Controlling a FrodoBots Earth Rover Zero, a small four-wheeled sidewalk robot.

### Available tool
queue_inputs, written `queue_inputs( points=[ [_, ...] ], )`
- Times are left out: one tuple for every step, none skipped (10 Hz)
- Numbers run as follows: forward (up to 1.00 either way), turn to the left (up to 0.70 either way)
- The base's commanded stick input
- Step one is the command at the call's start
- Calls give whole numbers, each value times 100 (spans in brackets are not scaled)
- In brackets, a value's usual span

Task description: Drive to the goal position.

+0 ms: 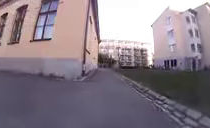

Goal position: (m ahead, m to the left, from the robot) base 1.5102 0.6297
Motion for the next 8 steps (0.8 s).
queue_inputs(
  points=[
    [0, 0],
    [0, 0],
    [0, 0],
    [0, 0],
    [0, 0],
    [0, 0],
    [0, 0],
    [0, 0]
  ],
)
